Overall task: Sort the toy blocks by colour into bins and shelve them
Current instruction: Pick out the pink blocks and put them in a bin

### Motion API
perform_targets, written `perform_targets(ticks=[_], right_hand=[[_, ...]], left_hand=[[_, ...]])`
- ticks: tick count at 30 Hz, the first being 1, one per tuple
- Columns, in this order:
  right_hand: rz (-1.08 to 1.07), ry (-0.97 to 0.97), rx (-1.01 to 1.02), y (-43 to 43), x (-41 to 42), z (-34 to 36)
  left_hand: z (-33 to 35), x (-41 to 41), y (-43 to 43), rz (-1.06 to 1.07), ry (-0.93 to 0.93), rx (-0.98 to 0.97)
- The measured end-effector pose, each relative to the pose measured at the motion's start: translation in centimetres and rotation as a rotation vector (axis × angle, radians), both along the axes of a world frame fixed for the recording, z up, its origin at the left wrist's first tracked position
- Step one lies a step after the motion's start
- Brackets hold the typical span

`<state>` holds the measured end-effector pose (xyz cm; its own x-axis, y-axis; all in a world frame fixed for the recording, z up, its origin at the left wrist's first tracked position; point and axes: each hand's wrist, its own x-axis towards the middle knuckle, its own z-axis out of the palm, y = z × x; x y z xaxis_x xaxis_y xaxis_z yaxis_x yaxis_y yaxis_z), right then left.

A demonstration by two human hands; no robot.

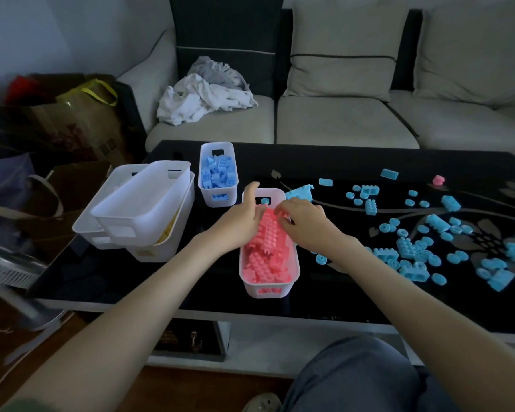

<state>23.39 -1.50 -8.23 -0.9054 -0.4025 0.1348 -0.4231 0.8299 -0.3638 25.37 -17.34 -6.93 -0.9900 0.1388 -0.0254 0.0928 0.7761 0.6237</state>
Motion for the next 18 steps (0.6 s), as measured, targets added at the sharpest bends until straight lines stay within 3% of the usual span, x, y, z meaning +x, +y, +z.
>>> perform_targets(ticks=[5, 9, 14, 18], right_hand=[[0.064, -0.058, -0.113, 1.0, -0.7, 0.7], [0.081, -0.027, -0.233, 2.1, -1.3, 1.2], [-0.041, 0.029, -0.265, 6.5, -3.3, 2.6], [-0.257, 0.047, -0.26, 13.4, -6.3, 2.1]], left_hand=[[1.2, -1.3, 0.3, -0.035, -0.012, -0.056], [2.6, -2.6, 1.9, -0.006, 0.101, -0.014], [3.8, -5.9, 7.7, -0.095, 0.245, -0.046], [3.8, -9.0, 14.9, -0.263, 0.176, -0.14]])
